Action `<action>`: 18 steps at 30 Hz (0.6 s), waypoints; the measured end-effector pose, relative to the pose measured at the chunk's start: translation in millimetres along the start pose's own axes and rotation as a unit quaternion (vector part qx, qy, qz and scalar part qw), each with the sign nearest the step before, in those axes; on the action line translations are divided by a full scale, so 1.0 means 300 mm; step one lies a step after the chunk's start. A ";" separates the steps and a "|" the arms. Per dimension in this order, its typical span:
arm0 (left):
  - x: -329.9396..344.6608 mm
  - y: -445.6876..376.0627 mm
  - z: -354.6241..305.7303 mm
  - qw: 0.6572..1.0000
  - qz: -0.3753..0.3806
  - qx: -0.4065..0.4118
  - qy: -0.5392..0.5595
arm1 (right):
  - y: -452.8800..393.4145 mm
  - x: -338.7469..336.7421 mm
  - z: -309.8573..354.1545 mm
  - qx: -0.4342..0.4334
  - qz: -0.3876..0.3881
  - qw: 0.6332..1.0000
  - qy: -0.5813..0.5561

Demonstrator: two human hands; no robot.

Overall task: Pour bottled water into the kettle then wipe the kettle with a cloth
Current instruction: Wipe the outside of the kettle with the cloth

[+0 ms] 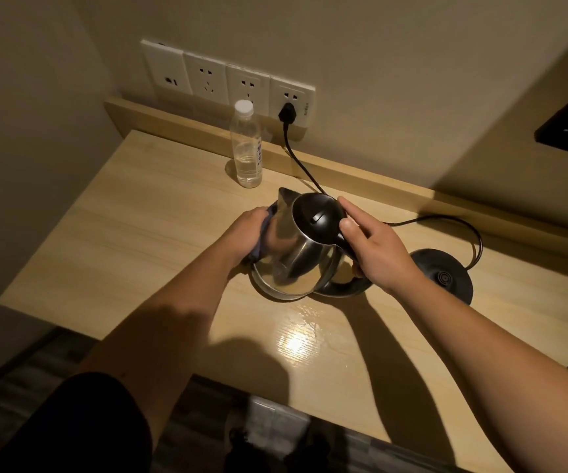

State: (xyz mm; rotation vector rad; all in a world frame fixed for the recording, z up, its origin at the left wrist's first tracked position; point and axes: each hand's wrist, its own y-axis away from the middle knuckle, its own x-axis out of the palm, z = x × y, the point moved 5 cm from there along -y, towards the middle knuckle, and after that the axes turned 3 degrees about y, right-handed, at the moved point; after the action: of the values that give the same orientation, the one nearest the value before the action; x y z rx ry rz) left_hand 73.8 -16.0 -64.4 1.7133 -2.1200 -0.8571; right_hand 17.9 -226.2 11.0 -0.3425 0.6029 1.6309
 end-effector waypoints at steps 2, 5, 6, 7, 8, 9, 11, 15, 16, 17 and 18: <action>0.000 -0.013 0.008 0.999 0.020 -0.015 0.022 | 0.000 0.003 -0.007 -0.018 0.023 0.999 0.030; -0.007 -0.047 0.040 0.998 0.019 -0.027 0.047 | -0.004 -0.006 0.002 -0.056 0.048 0.995 0.070; -0.003 -0.042 0.046 0.998 0.019 -0.025 0.063 | -0.008 -0.010 0.007 -0.064 0.056 0.993 0.081; 0.002 -0.034 0.054 0.996 0.026 -0.031 0.078 | -0.013 -0.015 0.013 -0.071 0.064 0.991 0.094; 0.018 -0.003 0.046 0.994 0.035 -0.031 0.100 | -0.018 -0.019 0.019 -0.080 0.073 0.988 0.112; 0.032 0.013 0.051 0.992 0.043 -0.040 0.112 | -0.023 -0.021 0.023 -0.091 0.084 0.983 0.134; 0.053 0.030 0.065 0.989 0.047 -0.035 0.137 | -0.035 -0.021 0.025 -0.111 0.103 0.972 0.177; 0.086 0.063 0.084 0.988 0.007 -0.015 0.151 | -0.057 -0.045 0.022 -0.147 0.116 0.953 0.237; 0.093 0.075 0.094 0.988 -0.012 -0.016 0.154 | -0.063 -0.053 0.018 -0.156 0.117 0.946 0.260; 0.103 0.086 0.111 0.986 -0.031 -0.016 0.164 | -0.068 -0.063 0.017 -0.163 0.118 0.938 0.282; 0.115 0.100 0.131 0.983 -0.053 -0.016 0.174 | -0.072 -0.073 0.015 -0.167 0.116 0.932 0.299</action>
State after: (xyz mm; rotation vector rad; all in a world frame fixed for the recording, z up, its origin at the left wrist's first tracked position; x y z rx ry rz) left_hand 19.1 -35.0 -82.1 1.8200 -1.7892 -0.5628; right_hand 42.9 -240.3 22.5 -1.0806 0.8421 1.8626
